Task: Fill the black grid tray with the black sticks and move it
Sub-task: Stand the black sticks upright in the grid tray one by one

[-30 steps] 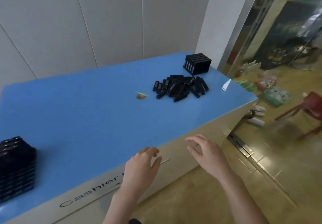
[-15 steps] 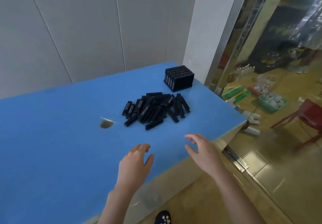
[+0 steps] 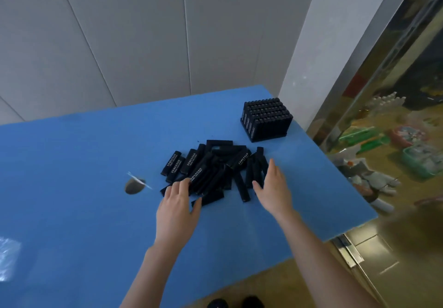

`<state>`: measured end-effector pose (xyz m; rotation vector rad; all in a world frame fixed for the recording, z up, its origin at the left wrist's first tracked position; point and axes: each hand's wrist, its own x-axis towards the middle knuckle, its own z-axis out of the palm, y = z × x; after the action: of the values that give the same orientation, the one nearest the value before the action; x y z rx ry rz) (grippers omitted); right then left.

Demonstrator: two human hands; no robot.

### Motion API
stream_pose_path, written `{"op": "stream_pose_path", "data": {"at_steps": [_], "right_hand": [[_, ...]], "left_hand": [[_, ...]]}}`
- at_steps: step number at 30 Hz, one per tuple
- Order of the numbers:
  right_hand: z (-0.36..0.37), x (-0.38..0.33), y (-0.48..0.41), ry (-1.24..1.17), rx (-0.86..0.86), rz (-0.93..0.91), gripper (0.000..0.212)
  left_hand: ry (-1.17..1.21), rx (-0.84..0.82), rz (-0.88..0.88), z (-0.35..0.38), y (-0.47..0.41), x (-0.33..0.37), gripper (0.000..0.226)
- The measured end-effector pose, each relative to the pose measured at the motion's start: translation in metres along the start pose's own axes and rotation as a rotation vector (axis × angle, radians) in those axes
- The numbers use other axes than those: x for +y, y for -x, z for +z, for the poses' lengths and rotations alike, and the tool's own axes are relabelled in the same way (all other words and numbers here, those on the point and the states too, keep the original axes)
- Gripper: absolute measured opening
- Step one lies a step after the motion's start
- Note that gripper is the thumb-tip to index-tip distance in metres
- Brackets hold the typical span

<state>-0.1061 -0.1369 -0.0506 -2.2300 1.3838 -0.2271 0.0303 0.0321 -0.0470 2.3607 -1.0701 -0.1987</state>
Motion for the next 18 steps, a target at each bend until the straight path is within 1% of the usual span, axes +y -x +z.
{"op": "stream_pose_path", "data": {"at_steps": [3, 5, 7, 9, 11, 13, 16, 18], "right_hand": [[0.007, 0.003, -0.009, 0.133, 0.023, -0.058, 0.057], [0.008, 0.006, -0.013, 0.158, 0.015, -0.094, 0.045], [0.003, 0.009, -0.019, 0.076, -0.015, -0.078, 0.029], [-0.006, 0.015, -0.025, -0.083, -0.07, -0.03, 0.011], [-0.014, 0.022, -0.027, -0.215, -0.105, -0.021, 0.011], [-0.021, 0.028, -0.024, -0.273, -0.12, -0.044, 0.012], [-0.029, 0.033, -0.018, -0.329, -0.158, -0.076, 0.012], [-0.033, 0.033, -0.015, -0.369, -0.204, -0.097, 0.009]], "left_hand": [[-0.064, 0.029, 0.0, 0.014, -0.013, 0.004, 0.049], [-0.13, 0.033, -0.003, 0.024, -0.021, 0.008, 0.049], [-0.175, 0.049, -0.016, 0.032, -0.03, 0.014, 0.049], [-0.198, 0.047, -0.063, 0.037, -0.036, 0.021, 0.047], [-0.212, 0.045, -0.109, 0.04, -0.044, 0.025, 0.043], [-0.259, 0.041, -0.117, 0.04, -0.05, 0.028, 0.042], [-0.378, -0.009, -0.081, 0.045, -0.057, 0.031, 0.042], [-0.42, 0.004, -0.058, 0.048, -0.059, 0.037, 0.04]]}}
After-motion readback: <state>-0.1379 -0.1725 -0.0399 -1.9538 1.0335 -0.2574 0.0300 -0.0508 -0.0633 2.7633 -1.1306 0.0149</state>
